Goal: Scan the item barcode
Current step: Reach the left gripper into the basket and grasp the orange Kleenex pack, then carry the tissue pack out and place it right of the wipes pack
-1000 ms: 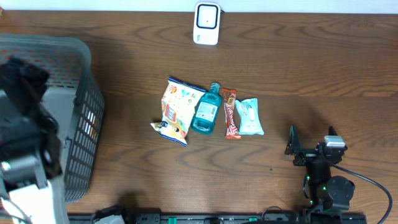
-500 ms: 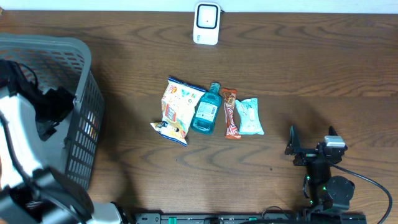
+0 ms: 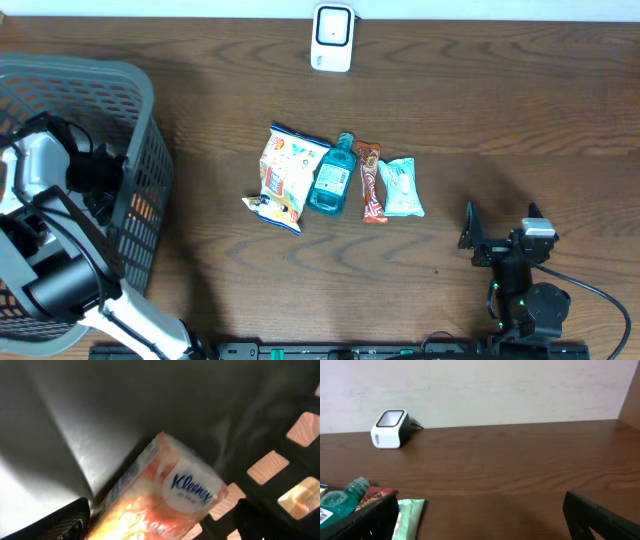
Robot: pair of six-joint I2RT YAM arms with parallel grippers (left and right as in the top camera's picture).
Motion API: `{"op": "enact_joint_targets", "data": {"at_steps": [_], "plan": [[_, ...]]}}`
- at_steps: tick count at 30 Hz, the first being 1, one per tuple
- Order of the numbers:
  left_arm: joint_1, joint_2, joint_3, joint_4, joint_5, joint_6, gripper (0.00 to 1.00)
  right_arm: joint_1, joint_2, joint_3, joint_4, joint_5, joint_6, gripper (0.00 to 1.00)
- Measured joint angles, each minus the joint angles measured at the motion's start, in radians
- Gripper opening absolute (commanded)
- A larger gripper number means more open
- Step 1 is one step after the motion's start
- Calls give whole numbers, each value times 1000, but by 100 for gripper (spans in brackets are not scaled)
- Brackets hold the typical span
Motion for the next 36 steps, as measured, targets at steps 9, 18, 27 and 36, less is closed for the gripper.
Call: {"op": "enact_joint_targets", "data": {"at_steps": [9, 18, 27, 36], "plan": [[0, 2, -13, 13, 10, 97, 91, 0, 0, 0, 0, 0, 0, 99], [-1, 2, -16, 13, -110, 35, 52, 0, 0, 0, 0, 0, 0, 99], [-3, -2, -16, 15, -128, -21, 26, 0, 0, 0, 0, 0, 0, 99], [-5, -19, 72, 4, -209, -109, 7, 0, 0, 0, 0, 0, 0, 99]]}}
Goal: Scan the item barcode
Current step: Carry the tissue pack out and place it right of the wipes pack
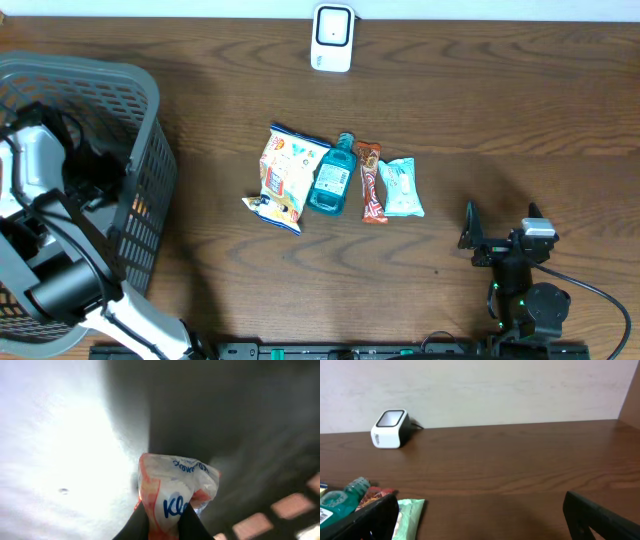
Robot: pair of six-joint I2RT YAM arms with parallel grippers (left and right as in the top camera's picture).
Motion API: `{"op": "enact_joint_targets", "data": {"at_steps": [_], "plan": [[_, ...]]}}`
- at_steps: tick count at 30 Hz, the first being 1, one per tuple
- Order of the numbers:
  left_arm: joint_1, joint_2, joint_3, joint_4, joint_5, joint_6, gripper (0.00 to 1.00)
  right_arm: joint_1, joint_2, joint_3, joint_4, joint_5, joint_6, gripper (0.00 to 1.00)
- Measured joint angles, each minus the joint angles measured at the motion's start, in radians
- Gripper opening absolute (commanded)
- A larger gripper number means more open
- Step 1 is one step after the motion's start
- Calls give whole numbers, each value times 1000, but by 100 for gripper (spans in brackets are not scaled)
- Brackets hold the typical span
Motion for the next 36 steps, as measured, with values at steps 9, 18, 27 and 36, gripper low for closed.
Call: {"op": "enact_joint_targets", "data": {"at_steps": [9, 18, 27, 36], "plan": [[0, -353, 121, 24, -23, -133, 7, 0, 0, 0, 0, 0, 0, 99], [-44, -739, 131, 37, 25, -356, 7, 0, 0, 0, 0, 0, 0, 99], [-504, -800, 130, 121, 135, -430, 7, 0, 0, 0, 0, 0, 0, 99], [-1038, -527, 110, 96, -18, -439, 7, 0, 0, 0, 0, 0, 0, 99]]}}
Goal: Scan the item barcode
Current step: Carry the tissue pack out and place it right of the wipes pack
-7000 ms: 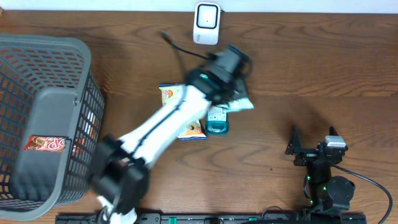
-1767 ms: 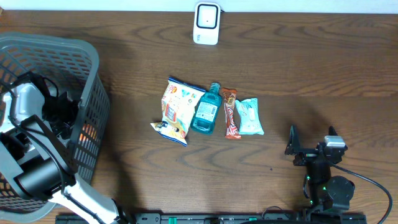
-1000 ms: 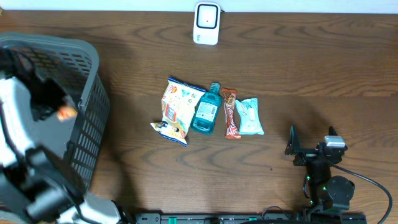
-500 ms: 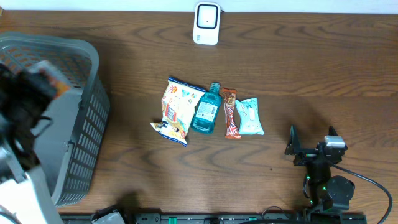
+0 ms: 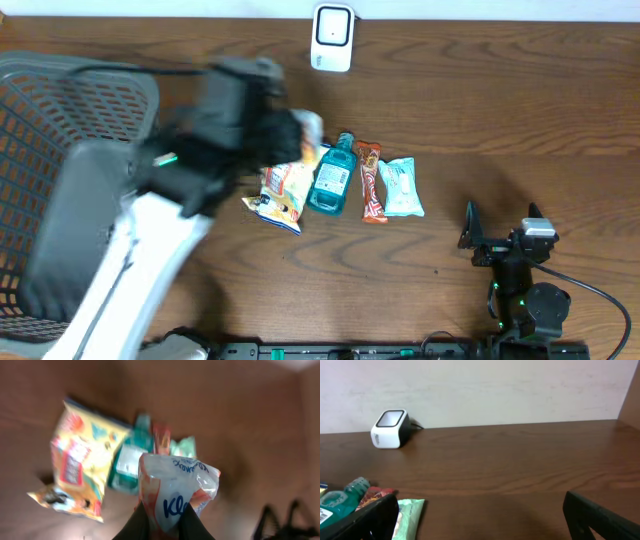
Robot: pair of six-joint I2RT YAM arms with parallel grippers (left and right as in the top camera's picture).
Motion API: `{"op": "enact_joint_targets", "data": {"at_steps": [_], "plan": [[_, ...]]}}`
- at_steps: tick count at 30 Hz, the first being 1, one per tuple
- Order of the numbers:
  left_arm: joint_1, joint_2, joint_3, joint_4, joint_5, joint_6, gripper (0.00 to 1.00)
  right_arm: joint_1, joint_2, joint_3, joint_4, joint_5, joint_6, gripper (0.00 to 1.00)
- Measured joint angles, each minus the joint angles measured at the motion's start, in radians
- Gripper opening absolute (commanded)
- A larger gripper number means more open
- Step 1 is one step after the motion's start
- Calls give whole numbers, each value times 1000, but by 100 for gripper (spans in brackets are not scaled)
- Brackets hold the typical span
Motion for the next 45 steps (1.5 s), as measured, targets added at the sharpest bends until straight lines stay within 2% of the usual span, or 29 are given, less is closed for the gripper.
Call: {"op": "enact_joint_targets", "data": {"at_steps": [9, 12, 15, 21, 26, 33, 34, 35, 37, 38, 43, 44, 45], "plan": [[-188, 306, -7, -3, -53, -129, 7, 0, 0, 0, 0, 0, 0, 99], [-222, 381, -13, 125, -39, -158, 7, 0, 0, 0, 0, 0, 0, 99], [-253, 451, -14, 334, -7, -175, 8, 0, 0, 0, 0, 0, 0, 99], [-294, 528, -18, 603, 31, -208, 8, 0, 0, 0, 0, 0, 0, 99], [-312, 620, -18, 703, 47, -293, 7, 0, 0, 0, 0, 0, 0, 99], [-324, 744, -18, 711, 69, -417, 9, 0, 0, 0, 0, 0, 0, 99], [-325, 746, -18, 711, 72, -422, 15, 0, 0, 0, 0, 0, 0, 99], [-325, 746, -18, 715, 74, -430, 31, 0, 0, 0, 0, 0, 0, 99], [-327, 745, -18, 735, 77, -439, 42, 0, 0, 0, 0, 0, 0, 99], [-327, 745, -18, 740, 80, -443, 52, 0, 0, 0, 0, 0, 0, 99], [-327, 745, -18, 743, 80, -458, 63, 0, 0, 0, 0, 0, 0, 99], [-327, 745, -18, 743, 80, -459, 68, 0, 0, 0, 0, 0, 0, 99], [-327, 745, -18, 743, 81, -459, 84, 0, 0, 0, 0, 0, 0, 99]]}}
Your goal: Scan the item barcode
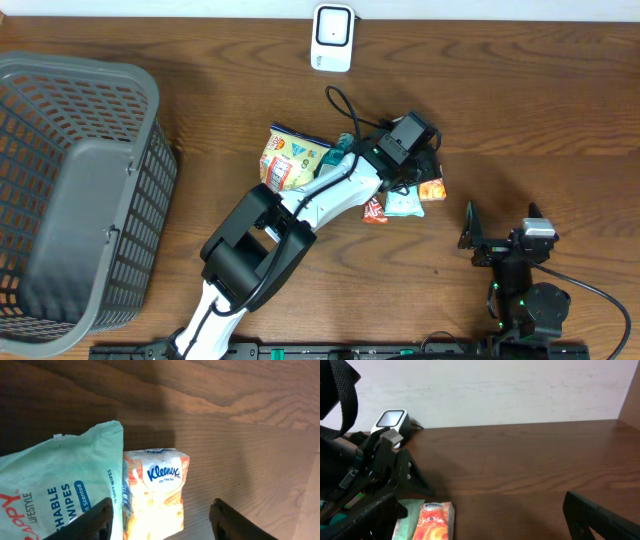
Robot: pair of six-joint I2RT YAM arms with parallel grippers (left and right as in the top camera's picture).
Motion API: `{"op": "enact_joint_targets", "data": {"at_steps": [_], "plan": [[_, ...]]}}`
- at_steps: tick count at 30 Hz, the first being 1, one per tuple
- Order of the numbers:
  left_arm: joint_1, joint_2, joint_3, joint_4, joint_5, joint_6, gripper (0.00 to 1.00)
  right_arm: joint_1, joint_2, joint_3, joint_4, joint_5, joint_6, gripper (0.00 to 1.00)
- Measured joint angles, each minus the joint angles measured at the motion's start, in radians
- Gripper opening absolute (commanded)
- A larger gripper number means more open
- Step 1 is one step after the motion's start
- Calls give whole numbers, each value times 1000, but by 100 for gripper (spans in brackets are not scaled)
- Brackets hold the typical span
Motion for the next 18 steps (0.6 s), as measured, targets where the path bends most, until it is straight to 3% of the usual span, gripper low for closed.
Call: {"op": "enact_joint_targets", "data": {"at_steps": [2, 9, 18], "plan": [[0, -2, 0, 0, 2, 15, 99, 0, 0, 0, 0, 0, 0, 99], [12, -121, 0, -42, -1, 156, 98, 0, 0, 0, 0, 0, 0, 99], [70, -358, 0, -259, -165, 299, 98, 0, 0, 0, 0, 0, 0, 99]]}}
